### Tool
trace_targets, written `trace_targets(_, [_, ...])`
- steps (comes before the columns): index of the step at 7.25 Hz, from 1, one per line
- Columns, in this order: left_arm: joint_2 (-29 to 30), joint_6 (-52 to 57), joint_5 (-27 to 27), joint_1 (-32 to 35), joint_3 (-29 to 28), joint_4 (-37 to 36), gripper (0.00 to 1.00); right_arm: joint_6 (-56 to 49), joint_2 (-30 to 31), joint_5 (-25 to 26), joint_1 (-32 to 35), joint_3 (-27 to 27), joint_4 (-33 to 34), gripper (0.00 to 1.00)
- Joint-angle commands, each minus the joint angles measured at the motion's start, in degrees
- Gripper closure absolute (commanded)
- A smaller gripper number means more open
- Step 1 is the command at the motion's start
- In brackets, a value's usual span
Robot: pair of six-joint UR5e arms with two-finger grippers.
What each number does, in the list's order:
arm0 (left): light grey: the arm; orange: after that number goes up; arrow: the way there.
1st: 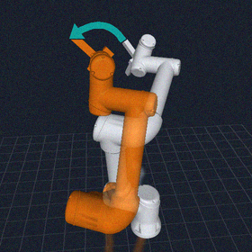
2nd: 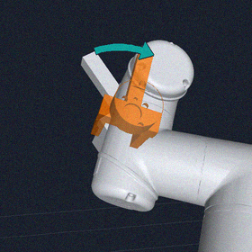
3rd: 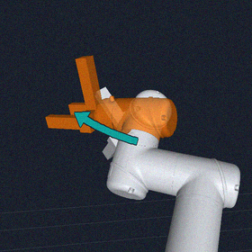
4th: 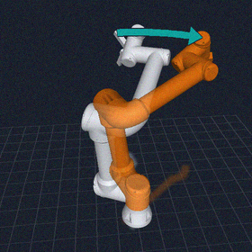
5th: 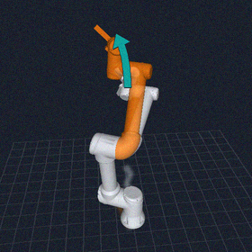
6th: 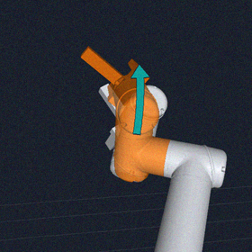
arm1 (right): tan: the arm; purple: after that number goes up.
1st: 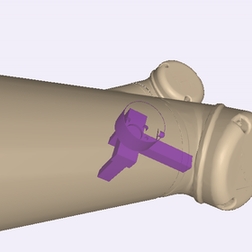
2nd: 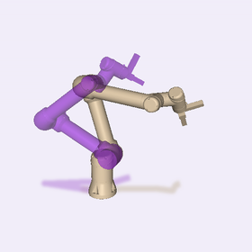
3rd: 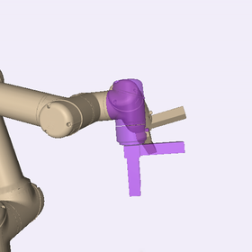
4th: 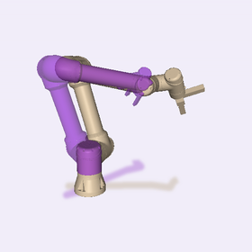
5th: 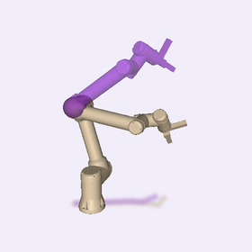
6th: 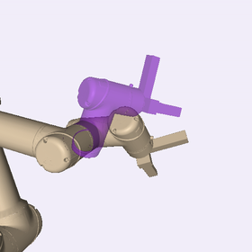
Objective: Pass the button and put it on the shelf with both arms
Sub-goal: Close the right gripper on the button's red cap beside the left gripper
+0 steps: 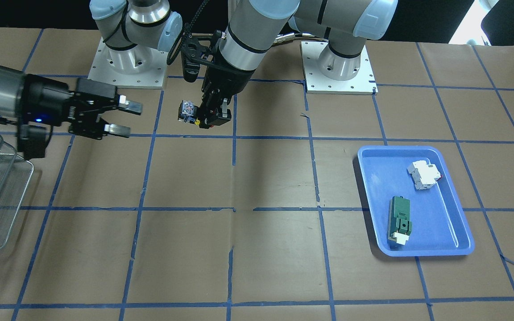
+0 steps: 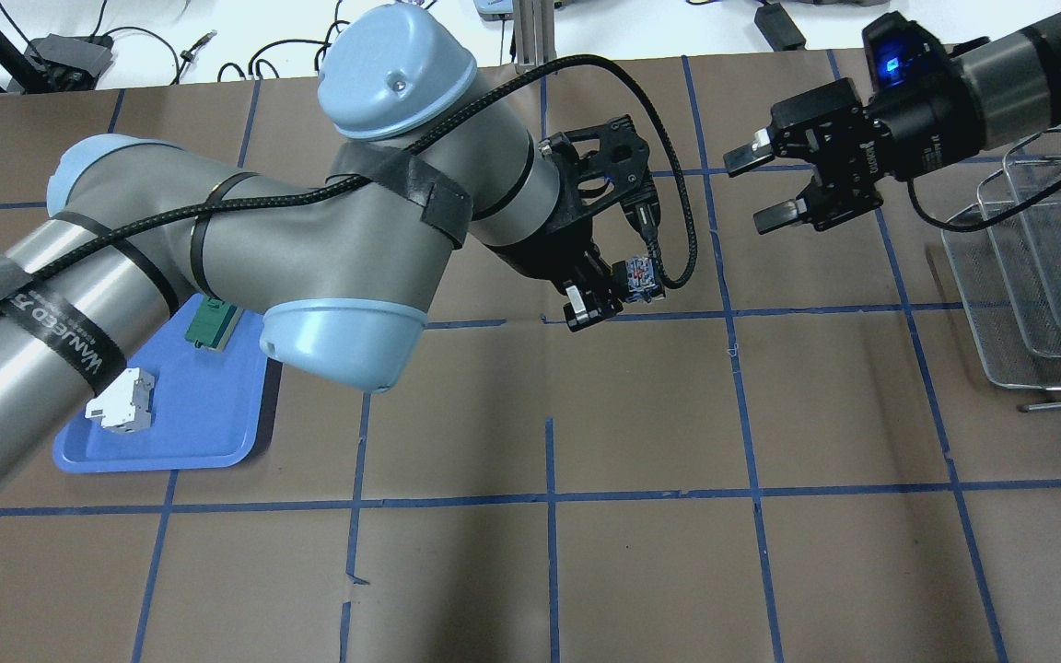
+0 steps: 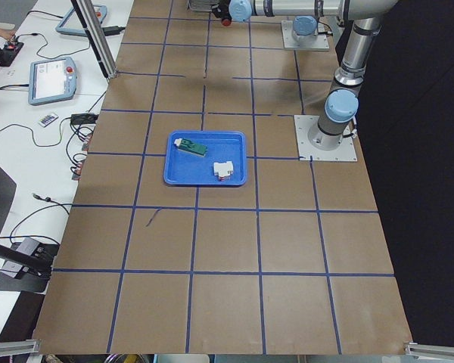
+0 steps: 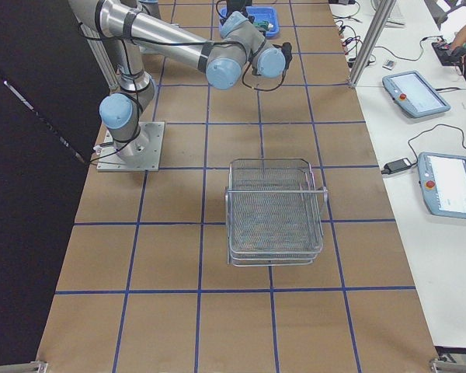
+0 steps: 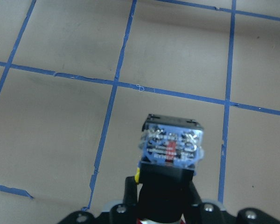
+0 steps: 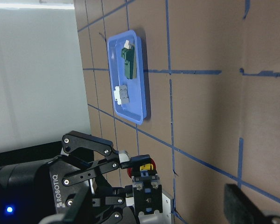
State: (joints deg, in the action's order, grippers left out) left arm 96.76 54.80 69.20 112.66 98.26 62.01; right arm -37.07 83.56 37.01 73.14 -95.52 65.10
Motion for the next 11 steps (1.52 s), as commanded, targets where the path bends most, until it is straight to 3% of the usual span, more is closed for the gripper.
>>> trace_targets(1, [-0.5, 0.0, -0.1, 0.0, 0.2, 0.0, 1.0, 0.0, 0.8, -0.1, 3.0, -4.1, -0.1, 0.0])
trace_targets(2, [-0.9, 0.1, -0.1, -0.2, 0.2, 0.0, 1.0, 0.2, 2.5, -0.8, 3.6, -6.2, 0.1, 0.0])
trace_targets(3, [-0.9, 0.2, -0.1, -0.2, 0.2, 0.0, 1.0, 0.2, 2.9, -6.3, 4.4, -7.2, 0.4, 0.0])
trace_targets(8, [-0.8, 0.0, 0.0, -0.2, 0.2, 0.0, 1.0, 0.0, 3.0, -6.0, 4.5, -8.8, 0.1, 0.02])
trace_targets(10, [-0.8, 0.0, 0.0, -0.2, 0.3, 0.0, 1.0, 0.0, 3.1, -6.2, 4.5, -9.2, 0.9, 0.25])
trace_targets(11, [-0.8, -0.1, 0.0, -0.2, 0.3, 0.0, 1.0, 0.0, 3.1, -6.2, 4.5, -9.2, 0.9, 0.55])
